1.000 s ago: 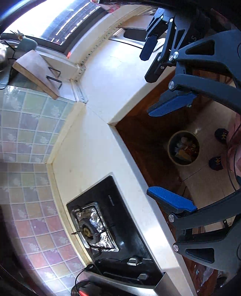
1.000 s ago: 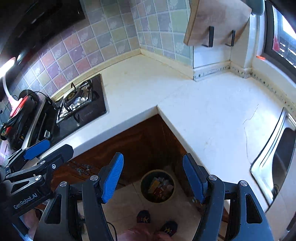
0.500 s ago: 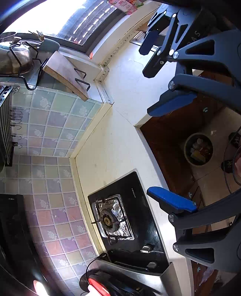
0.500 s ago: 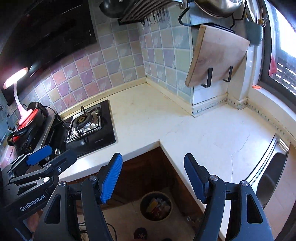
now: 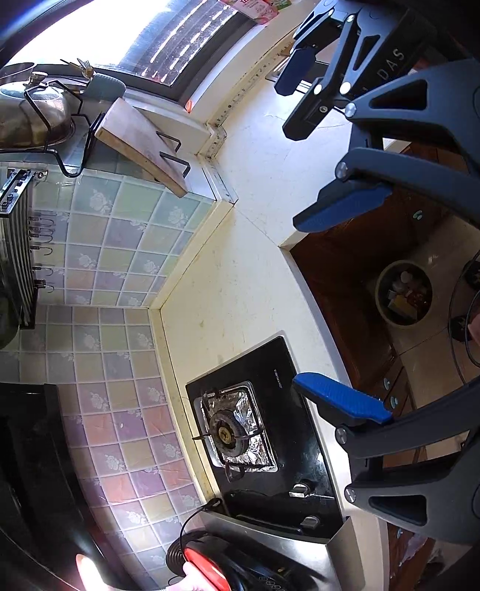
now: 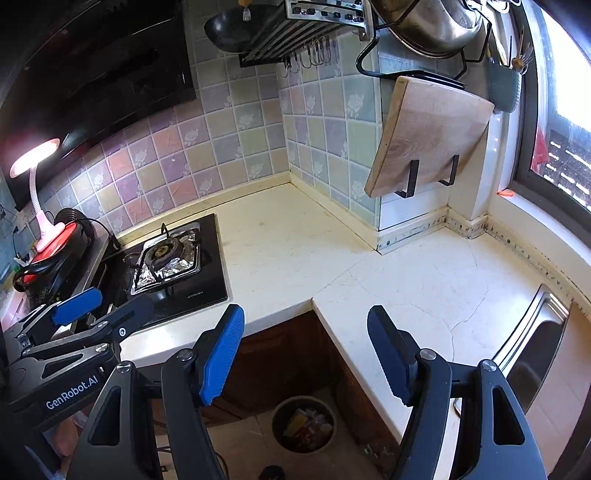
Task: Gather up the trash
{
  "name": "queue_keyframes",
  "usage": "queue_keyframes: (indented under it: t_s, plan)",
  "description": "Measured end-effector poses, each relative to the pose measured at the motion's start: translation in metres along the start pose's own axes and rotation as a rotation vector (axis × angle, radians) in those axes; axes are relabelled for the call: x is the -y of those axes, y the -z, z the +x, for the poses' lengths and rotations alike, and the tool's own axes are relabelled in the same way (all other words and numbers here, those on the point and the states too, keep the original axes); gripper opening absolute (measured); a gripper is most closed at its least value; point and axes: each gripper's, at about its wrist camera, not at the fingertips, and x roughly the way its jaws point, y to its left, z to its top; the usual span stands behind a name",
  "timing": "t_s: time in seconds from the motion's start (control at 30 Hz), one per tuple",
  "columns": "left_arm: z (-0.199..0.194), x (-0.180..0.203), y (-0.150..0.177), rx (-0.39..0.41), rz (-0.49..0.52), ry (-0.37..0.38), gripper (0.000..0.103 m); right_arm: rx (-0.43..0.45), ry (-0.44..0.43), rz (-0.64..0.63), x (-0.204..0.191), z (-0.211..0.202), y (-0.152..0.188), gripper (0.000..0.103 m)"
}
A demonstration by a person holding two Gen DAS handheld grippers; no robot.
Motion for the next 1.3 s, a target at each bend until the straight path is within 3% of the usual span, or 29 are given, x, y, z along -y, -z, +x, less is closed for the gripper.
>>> queue_keyframes:
  t_s: [1.3]
  plan:
    - [0.0,-0.015,0.003,0.011,0.02,0.001,0.076,0.013,0.002,-0.01,-0.008,0.0,0.006,0.07]
